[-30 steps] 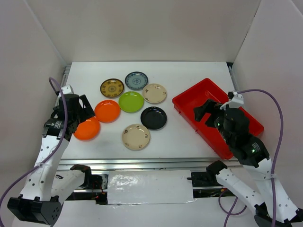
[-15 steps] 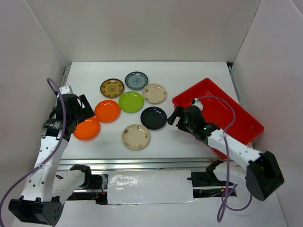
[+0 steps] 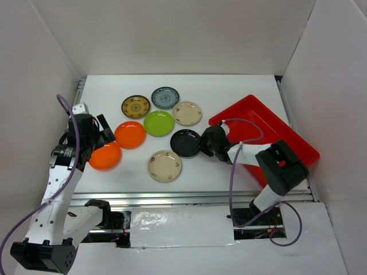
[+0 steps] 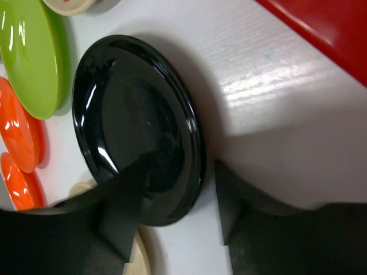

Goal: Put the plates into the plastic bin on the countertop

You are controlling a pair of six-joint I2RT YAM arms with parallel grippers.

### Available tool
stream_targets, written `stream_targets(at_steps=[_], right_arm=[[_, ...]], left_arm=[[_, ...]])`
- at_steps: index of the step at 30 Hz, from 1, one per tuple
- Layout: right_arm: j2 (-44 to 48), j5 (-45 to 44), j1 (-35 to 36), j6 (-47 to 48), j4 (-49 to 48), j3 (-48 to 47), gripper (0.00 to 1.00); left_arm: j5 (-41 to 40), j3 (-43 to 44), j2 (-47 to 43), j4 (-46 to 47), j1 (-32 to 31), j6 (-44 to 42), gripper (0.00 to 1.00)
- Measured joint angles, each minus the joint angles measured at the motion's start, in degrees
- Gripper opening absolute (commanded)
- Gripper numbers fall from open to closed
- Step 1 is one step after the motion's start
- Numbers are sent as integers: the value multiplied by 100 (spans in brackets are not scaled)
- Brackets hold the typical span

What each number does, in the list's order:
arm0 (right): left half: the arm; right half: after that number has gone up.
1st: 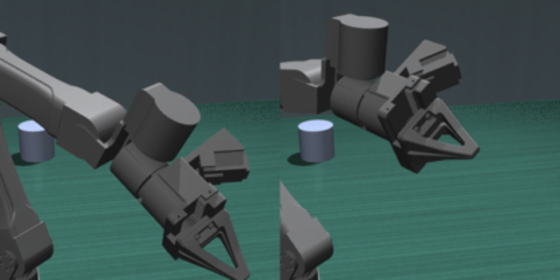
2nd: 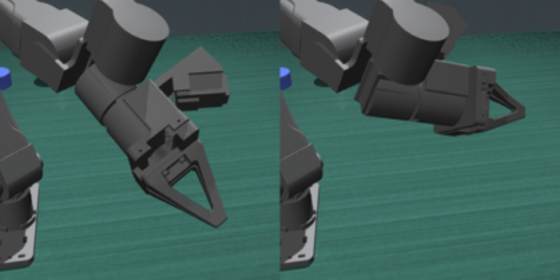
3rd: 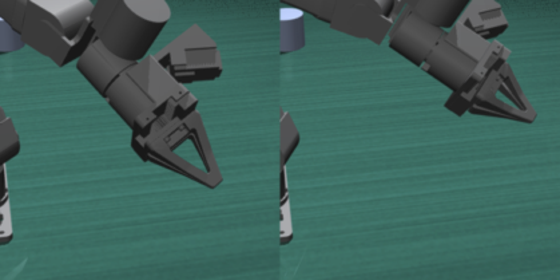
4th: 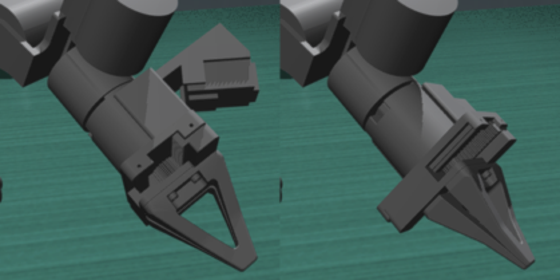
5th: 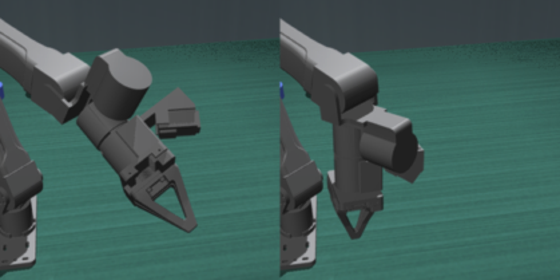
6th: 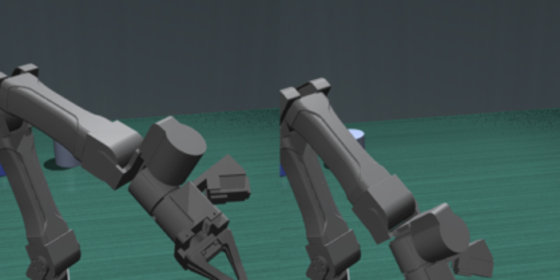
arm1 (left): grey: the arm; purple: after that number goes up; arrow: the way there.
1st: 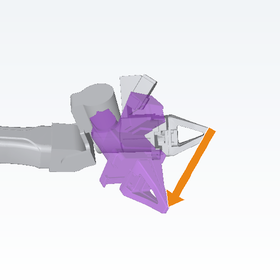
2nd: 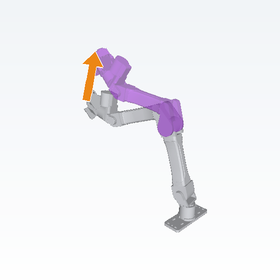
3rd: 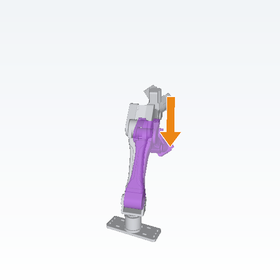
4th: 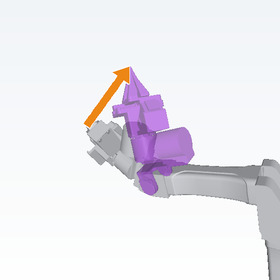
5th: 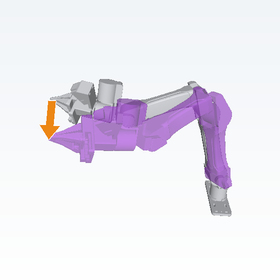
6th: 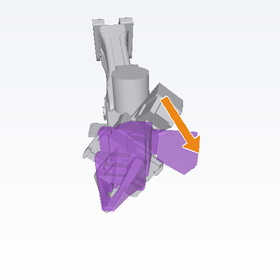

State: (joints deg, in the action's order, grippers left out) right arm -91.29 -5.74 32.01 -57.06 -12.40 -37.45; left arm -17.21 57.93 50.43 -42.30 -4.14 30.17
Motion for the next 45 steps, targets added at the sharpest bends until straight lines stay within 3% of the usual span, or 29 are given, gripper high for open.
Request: stream_targets(at_steps=[5,6,9,16,23,26,31,34,37,45], right_arm=[[-378,4,0,-256,-155,-166,22],[-398,2,0,-308,-155,-166,7],[-387,-24,4,-466,-245,-166,0],[42,-264,160,-511,-149,-166,0],[1451,-387,-22,-496,208,-229,0],[2050,-535,-560,-503,522,-302,0],[2778,-581,-2275,-485,929,-98,0],[2721,-503,-3237,-415,1110,37,0],[2422,-343,-3744,-332,1272,74,0],[1034,85,-4172,-227,1255,72,0]], left_arm=[[59,0,4,0,0,0,99],[63,0,4,0,-2,-2,99],[68,0,4,0,0,-2,99],[107,0,11,4,-2,-4,99],[107,0,11,31,-2,-4,99],[114,0,11,35,-2,-4,99],[170,0,11,37,0,-7,99],[212,0,11,39,-2,-11,99],[227,0,11,39,-2,-13,99],[236,0,44,39,-2,-15,99]])
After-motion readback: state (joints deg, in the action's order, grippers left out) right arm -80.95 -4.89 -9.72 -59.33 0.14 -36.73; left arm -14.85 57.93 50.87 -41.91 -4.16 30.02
